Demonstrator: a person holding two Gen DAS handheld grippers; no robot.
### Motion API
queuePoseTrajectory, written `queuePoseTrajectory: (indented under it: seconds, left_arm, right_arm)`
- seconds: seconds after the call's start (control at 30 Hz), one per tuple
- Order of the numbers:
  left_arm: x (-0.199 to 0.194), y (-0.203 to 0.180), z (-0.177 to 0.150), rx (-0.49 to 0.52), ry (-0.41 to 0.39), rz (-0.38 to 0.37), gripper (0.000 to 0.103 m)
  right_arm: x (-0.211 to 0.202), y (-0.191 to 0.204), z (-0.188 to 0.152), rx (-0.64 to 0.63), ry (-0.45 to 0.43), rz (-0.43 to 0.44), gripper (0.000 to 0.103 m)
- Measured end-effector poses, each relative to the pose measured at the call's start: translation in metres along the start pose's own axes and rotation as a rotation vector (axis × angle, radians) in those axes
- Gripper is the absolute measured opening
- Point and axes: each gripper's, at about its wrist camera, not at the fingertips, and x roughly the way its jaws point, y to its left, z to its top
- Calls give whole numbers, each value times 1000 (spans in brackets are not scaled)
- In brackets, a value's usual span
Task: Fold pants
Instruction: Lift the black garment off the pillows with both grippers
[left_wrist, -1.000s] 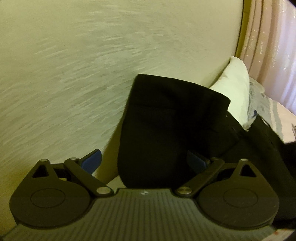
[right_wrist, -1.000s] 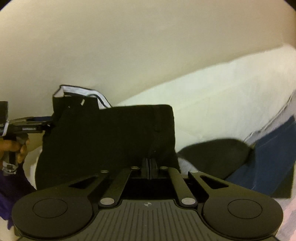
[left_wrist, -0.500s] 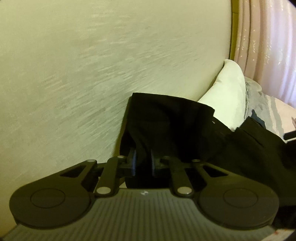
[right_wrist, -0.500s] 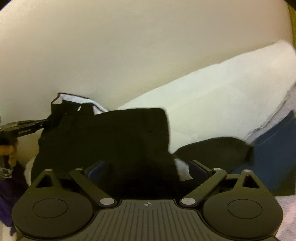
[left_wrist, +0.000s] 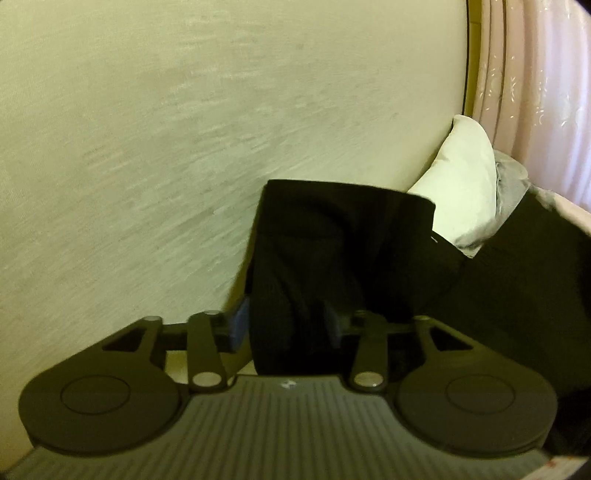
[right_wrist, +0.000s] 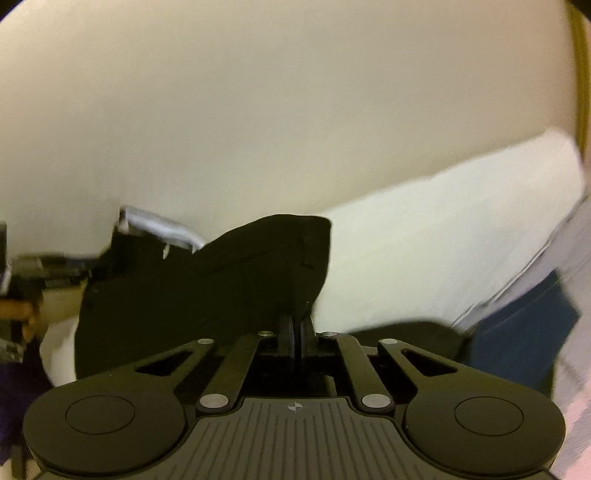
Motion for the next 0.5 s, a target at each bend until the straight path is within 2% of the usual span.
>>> queuePoseTrajectory:
  seconds: [0.17, 0.2, 0.27, 0.37, 0.5]
  left_arm:
    - [8, -7, 5, 5, 23, -11, 42]
    - [10, -9, 5, 6, 26, -9, 38]
    - [10, -12, 7, 23, 28, 2, 13]
    - [-3, -19, 15, 31, -15, -14, 6]
    - [-35, -37, 28, 56, -100, -31, 4]
  right_arm:
    - [-41, -6, 4, 44, -100, -58, 0]
    - [-48, -6, 3, 50, -117, -70, 0]
    - [-62, -4, 3, 53, -142, -90, 0]
    - [-84, -1, 0, 67, -189, -110, 0]
    - [-125, 6, 4, 51, -275, -157, 0]
